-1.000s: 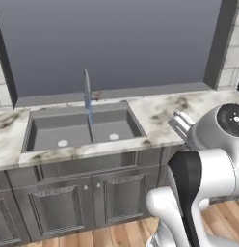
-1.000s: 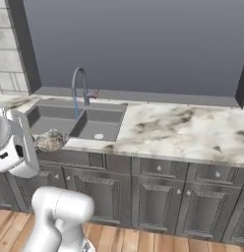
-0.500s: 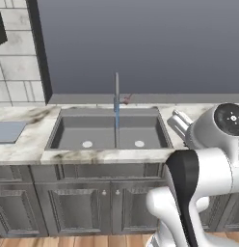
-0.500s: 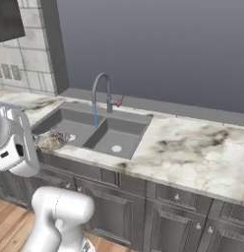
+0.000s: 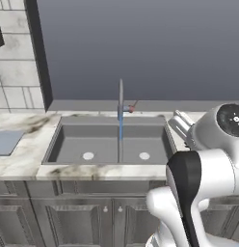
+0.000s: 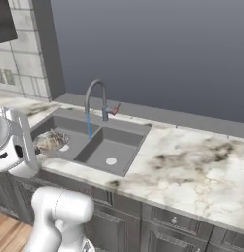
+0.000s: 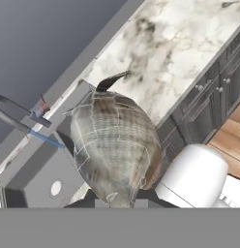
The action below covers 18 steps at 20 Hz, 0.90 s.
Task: Take the fish out of the fridge, briefly rinse it in the sink, and place it on the tray next to the sink.
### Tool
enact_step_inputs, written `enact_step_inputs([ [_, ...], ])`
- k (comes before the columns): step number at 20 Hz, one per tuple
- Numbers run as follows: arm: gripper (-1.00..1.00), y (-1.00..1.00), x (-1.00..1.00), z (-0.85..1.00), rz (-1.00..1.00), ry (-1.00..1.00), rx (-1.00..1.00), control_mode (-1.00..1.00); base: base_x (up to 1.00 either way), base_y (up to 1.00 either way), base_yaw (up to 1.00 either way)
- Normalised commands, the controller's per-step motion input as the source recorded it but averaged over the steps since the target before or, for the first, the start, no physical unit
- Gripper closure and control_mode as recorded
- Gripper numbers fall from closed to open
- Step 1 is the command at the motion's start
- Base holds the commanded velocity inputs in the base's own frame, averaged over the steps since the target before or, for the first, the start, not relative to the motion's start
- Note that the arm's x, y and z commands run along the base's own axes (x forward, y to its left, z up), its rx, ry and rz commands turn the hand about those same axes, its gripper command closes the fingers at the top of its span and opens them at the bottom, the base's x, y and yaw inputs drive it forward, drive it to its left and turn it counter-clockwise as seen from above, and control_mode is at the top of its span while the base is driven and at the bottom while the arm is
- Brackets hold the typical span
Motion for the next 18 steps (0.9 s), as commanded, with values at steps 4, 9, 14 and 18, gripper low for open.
enact_step_inputs([
  [4,1.0,0.0,0.0,0.0,0.0,0.0,0.0,1.0,0.63,-0.09,0.0],
  [9,1.0,0.0,0.0,0.0,0.0,0.0,0.0,1.0,0.46,-0.09,0.0],
  [14,1.0,-0.07,0.23,0.0,0.0,0.06,0.01,-1.0,0.41,-0.09,0.0],
  [18,1.0,-0.35,0.54,0.0,0.18,0.26,0.08,-1.0,0.0,0.0,0.0],
])
